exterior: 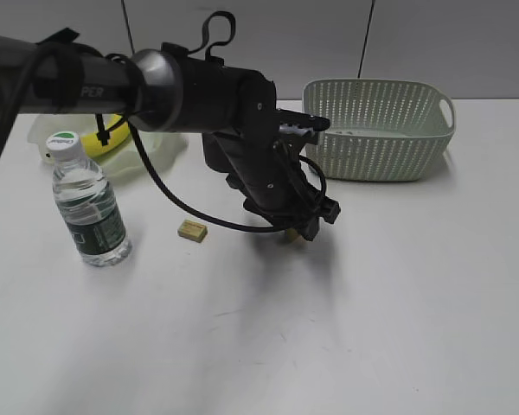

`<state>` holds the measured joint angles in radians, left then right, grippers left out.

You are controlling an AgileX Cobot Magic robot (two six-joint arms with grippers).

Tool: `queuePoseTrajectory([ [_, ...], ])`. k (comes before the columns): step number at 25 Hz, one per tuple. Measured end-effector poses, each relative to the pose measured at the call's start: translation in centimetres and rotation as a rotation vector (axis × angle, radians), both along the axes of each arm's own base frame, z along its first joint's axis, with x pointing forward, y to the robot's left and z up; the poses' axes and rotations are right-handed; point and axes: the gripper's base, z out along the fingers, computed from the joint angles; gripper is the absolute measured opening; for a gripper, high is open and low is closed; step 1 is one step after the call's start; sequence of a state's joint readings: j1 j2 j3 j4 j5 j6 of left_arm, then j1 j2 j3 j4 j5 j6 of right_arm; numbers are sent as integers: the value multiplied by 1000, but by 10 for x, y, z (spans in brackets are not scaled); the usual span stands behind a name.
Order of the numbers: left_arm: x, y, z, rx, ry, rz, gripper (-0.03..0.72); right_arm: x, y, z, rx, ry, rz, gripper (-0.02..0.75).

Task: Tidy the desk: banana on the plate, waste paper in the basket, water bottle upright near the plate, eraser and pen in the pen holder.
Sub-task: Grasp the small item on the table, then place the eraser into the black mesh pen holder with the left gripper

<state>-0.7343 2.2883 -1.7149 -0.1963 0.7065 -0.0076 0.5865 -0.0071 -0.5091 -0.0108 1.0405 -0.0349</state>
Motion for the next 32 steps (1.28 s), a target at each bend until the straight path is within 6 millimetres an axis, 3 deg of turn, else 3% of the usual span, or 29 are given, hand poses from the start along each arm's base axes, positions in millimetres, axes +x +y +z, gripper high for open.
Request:
queuePoseTrajectory([
  [2,0,0,-3,4,3,0,326,0,0,0,0,0,0,519],
  [6,0,0,-5,7,4,-1,111,0,0,0,0,0,0,519],
  [7,1,0,-4,5,0,-1,93,0,0,0,0,0,0,519],
  [11,1,-7,6,-11,-16,-12,94,0,0,0,0,0,0,519],
  [14,1,-9,26,-28,-43,-24,94,0,0,0,0,0,0,519],
  [20,5,0,96,-25,-260,-78,94,0,0,0,0,0,0,519],
  [23,10,10,121,31,-383,-105,94,0,0,0,0,0,0,519],
  [32,44,43,133,100,-554,-54,94,0,0,0,0,0,0,519],
])
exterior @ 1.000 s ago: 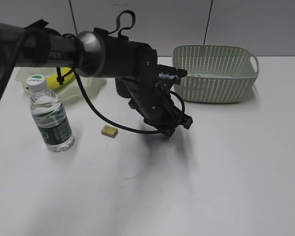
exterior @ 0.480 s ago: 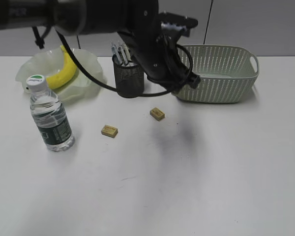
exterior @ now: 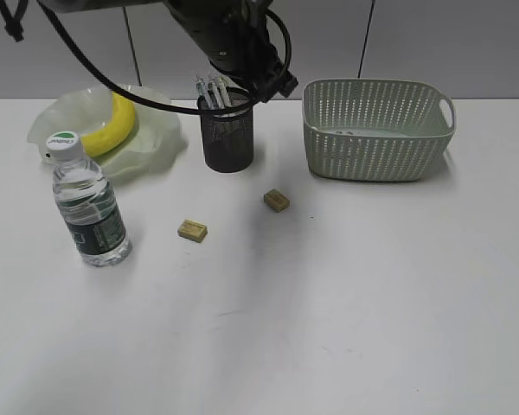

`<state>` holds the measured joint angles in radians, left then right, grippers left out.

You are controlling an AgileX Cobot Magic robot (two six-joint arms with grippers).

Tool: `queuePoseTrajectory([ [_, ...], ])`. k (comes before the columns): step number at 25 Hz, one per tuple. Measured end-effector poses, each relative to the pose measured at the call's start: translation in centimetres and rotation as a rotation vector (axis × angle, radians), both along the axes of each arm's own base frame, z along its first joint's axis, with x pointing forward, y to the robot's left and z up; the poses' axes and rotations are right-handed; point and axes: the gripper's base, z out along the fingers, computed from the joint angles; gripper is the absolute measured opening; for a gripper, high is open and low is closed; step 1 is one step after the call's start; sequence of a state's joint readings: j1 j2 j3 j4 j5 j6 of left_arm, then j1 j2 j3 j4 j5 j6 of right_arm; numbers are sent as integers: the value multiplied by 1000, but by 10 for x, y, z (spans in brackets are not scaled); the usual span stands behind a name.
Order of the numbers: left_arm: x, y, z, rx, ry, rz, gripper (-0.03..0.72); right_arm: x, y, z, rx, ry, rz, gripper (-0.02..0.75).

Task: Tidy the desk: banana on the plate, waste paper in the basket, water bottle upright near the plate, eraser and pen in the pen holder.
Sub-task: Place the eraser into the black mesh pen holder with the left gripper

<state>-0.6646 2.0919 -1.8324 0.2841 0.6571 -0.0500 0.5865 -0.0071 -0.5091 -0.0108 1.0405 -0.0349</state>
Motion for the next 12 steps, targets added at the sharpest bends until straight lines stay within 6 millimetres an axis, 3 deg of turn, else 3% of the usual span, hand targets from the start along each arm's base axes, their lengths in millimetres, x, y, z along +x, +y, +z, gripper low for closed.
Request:
queuePoseTrajectory([
  [6,34,39,5,-174,-28,166,94,0,0,0,0,0,0,519],
  [12,54,57,-2,-405,36,288,94,0,0,0,0,0,0,519],
])
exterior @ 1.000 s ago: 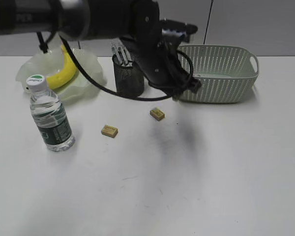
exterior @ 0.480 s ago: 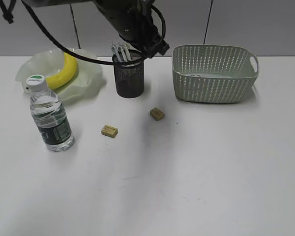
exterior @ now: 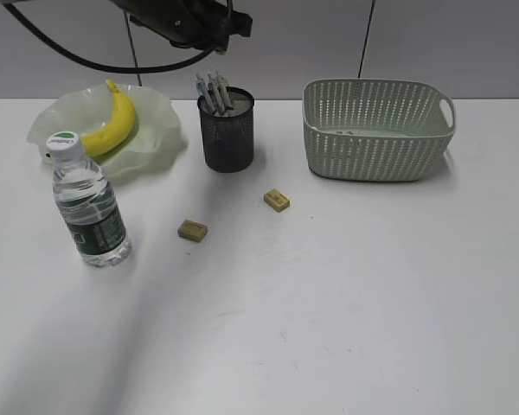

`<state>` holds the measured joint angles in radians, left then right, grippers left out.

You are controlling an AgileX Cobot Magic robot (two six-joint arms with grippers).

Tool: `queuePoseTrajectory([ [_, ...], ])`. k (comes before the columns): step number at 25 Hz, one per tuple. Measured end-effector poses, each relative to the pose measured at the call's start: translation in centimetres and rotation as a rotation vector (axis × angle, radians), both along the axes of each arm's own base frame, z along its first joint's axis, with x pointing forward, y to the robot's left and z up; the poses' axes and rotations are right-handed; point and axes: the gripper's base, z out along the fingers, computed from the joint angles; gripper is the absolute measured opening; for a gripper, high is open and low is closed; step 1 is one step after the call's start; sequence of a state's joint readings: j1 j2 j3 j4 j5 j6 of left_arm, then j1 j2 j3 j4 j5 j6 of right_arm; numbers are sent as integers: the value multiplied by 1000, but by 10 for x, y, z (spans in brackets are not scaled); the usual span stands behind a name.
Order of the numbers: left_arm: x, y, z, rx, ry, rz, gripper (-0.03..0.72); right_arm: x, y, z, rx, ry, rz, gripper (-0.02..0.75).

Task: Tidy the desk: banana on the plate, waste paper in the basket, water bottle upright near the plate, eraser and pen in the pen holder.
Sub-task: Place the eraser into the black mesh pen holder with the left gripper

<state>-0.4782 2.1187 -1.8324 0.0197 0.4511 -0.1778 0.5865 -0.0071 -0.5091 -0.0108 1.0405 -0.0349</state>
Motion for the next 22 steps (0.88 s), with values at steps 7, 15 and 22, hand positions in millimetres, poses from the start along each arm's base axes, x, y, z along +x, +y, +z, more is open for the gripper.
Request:
queuePoseTrajectory([
  [7,7,-4,-26,-34,64,19,94,0,0,0,1,0,0,519],
  [15,10,-9,-53,-89,139,43,94,0,0,0,0,0,0,519],
  [22,11,-10,-58,-93,159,47,196,0,0,0,0,0,0,519],
])
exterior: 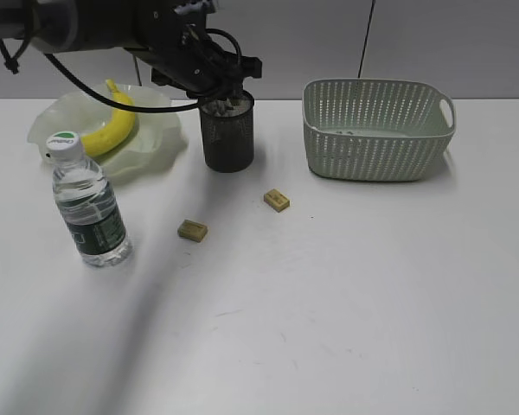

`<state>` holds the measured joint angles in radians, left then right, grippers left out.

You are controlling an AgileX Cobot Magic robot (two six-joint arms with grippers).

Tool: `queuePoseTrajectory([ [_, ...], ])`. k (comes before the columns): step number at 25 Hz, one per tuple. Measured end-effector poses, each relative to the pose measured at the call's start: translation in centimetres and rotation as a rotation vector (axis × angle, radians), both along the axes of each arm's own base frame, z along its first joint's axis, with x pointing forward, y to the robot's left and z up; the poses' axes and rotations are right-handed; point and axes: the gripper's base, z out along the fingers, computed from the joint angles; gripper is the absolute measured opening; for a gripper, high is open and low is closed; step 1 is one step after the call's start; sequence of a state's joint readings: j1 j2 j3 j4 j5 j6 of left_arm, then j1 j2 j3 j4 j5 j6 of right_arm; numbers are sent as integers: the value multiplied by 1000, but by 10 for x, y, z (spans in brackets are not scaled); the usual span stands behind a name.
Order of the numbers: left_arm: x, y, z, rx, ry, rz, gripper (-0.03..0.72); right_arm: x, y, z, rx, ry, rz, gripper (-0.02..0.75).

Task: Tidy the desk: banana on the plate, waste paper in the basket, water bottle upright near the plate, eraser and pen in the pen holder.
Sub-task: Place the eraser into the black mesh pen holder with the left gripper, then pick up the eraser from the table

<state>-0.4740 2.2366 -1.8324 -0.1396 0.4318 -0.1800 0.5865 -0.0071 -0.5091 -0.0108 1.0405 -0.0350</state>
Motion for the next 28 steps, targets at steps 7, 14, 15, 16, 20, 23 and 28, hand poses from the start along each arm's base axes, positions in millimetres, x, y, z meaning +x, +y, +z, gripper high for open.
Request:
queuePoseTrajectory([
  [7,-1,0,2,-17,4,6,352,0,0,0,1,0,0,519],
  [14,-17,7,65,-54,-57,-3,358,0,0,0,1,-1,0,519],
  [15,-23,10,80,-60,-70,-7,358,0,0,0,1,-1,0,519],
  [16,-29,13,92,-58,-71,-12,358,0,0,0,1,-1,0,519],
  [20,-61,32,141,30,-53,-41,358,0,0,0,1,-1,0,519],
  [23,-89,51,169,140,-1,-49,356,0,0,0,1,-1,0,519],
  [28,-132,76,204,238,69,-86,334,0,0,0,1,-1,0,519],
])
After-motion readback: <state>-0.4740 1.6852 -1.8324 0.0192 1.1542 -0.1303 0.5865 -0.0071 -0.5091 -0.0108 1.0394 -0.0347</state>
